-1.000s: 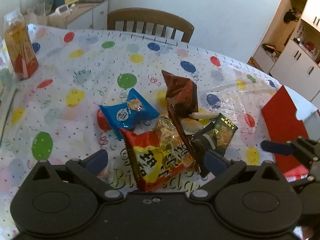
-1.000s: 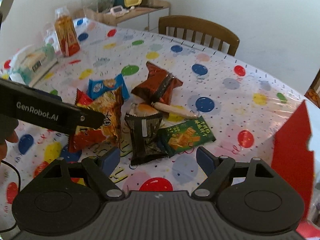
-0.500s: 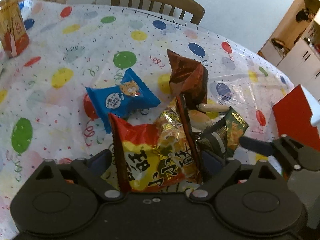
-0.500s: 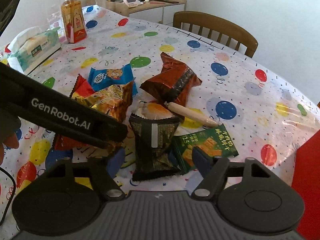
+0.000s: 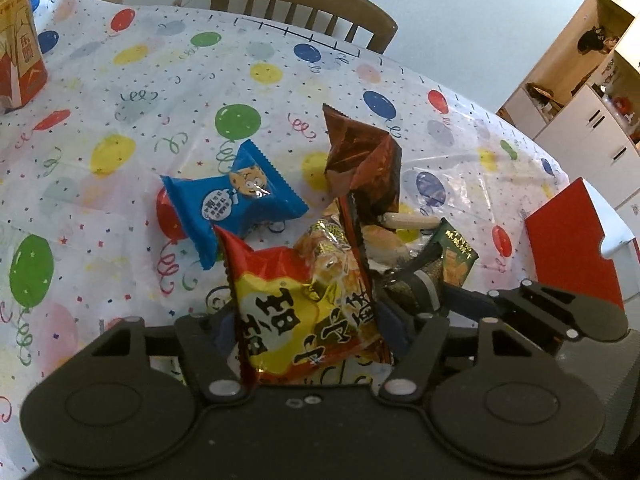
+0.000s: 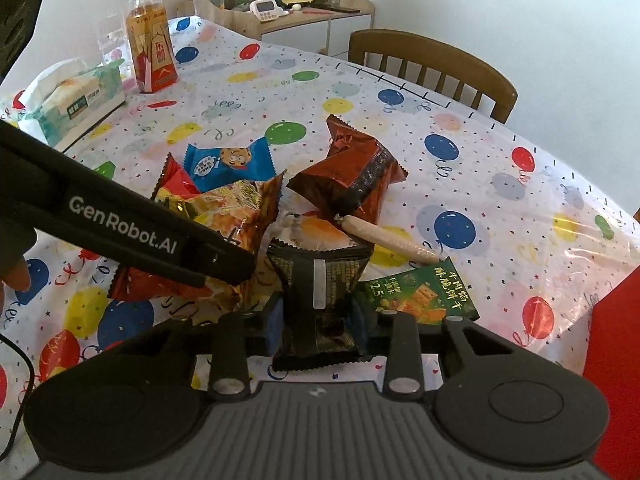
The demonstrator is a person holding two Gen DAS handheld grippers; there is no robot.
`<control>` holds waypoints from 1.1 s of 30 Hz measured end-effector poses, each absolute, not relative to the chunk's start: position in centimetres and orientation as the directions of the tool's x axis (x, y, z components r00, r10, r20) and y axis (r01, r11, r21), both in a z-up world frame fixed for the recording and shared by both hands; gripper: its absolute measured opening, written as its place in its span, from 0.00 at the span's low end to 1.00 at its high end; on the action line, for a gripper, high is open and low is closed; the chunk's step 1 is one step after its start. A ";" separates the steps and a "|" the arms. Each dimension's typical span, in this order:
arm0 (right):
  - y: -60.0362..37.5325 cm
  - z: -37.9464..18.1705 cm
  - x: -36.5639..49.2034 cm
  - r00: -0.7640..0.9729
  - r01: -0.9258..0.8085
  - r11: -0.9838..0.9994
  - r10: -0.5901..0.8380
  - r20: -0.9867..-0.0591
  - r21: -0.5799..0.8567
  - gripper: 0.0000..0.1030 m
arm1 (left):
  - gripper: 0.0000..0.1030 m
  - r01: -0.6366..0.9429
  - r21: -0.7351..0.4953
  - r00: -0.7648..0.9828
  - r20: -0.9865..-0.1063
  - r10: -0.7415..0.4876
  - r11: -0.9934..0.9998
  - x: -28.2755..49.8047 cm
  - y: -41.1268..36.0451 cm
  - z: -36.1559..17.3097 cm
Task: Organize snacks
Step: 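Grasp the red-yellow chip bag with left tool while right tool grasps black snack pack, then carry the red-yellow chip bag and black snack pack over the red box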
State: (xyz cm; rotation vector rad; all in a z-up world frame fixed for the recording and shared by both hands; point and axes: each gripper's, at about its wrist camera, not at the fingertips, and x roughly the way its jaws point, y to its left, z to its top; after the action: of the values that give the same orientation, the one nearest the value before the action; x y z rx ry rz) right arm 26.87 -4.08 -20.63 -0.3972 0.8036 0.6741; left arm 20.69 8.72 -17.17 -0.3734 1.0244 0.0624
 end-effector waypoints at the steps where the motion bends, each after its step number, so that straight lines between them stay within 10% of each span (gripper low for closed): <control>1: -4.1 -20.5 26.7 0.509 -0.684 0.725 0.396 -0.764 -0.080 0.32 | 0.58 -0.222 -0.272 0.525 -0.842 -0.120 0.936 20.6 8.7 -17.1; 33: -12.7 -9.2 19.0 0.645 -0.541 0.840 0.383 -0.662 -0.041 0.32 | 0.57 -0.041 -0.298 0.651 -0.732 -0.200 0.954 14.6 3.5 -7.9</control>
State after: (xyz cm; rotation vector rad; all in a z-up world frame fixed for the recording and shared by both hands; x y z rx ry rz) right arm 18.96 -12.67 -9.20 -0.2453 0.6916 0.5316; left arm 14.58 3.50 -7.90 -0.3013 0.8610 -0.0917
